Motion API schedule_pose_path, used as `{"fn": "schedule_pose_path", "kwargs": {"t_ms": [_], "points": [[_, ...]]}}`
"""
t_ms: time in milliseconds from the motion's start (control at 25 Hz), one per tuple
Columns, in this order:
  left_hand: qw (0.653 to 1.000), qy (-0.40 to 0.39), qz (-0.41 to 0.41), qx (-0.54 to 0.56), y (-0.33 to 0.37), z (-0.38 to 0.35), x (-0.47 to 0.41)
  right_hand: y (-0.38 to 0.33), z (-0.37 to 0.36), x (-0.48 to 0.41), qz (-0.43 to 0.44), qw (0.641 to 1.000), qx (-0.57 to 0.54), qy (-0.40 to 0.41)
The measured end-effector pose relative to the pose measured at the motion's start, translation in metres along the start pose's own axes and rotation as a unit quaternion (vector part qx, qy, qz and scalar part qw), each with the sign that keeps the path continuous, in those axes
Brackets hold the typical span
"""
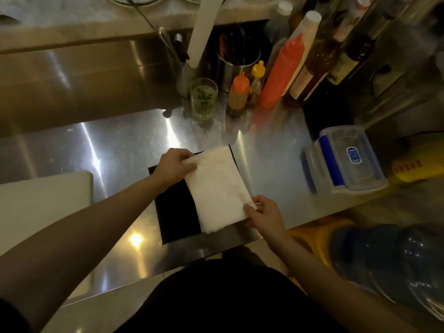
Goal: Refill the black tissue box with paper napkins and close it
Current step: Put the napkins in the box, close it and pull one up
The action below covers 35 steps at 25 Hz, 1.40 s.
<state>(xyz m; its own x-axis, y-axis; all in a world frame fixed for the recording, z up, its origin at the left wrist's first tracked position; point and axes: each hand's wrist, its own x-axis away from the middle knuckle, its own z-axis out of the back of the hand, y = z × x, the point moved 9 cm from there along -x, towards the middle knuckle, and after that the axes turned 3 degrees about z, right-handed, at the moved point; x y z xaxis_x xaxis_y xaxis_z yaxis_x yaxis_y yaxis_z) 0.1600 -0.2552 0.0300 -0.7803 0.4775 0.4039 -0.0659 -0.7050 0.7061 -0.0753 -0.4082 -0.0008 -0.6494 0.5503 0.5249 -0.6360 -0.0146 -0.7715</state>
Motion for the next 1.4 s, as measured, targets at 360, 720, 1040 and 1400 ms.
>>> {"fn": "schedule_pose_path", "kwargs": {"t_ms": [360,720,1040,1400], "points": [[0.994,0.046,-0.082,-0.06,0.018,-0.018,-0.006,-0.007,0.002,-0.005,0.085,0.966,0.241,0.026],[0.991,0.101,-0.08,-0.039,0.006,-0.018,-0.007,-0.013,-0.002,-0.007,0.122,0.947,0.294,0.038],[0.988,0.12,-0.088,-0.033,0.005,-0.02,-0.006,-0.01,-0.002,-0.011,0.124,0.946,0.296,0.048],[0.983,0.138,-0.091,-0.081,0.013,-0.025,0.0,-0.006,-0.001,-0.016,0.123,0.944,0.301,0.052]]}}
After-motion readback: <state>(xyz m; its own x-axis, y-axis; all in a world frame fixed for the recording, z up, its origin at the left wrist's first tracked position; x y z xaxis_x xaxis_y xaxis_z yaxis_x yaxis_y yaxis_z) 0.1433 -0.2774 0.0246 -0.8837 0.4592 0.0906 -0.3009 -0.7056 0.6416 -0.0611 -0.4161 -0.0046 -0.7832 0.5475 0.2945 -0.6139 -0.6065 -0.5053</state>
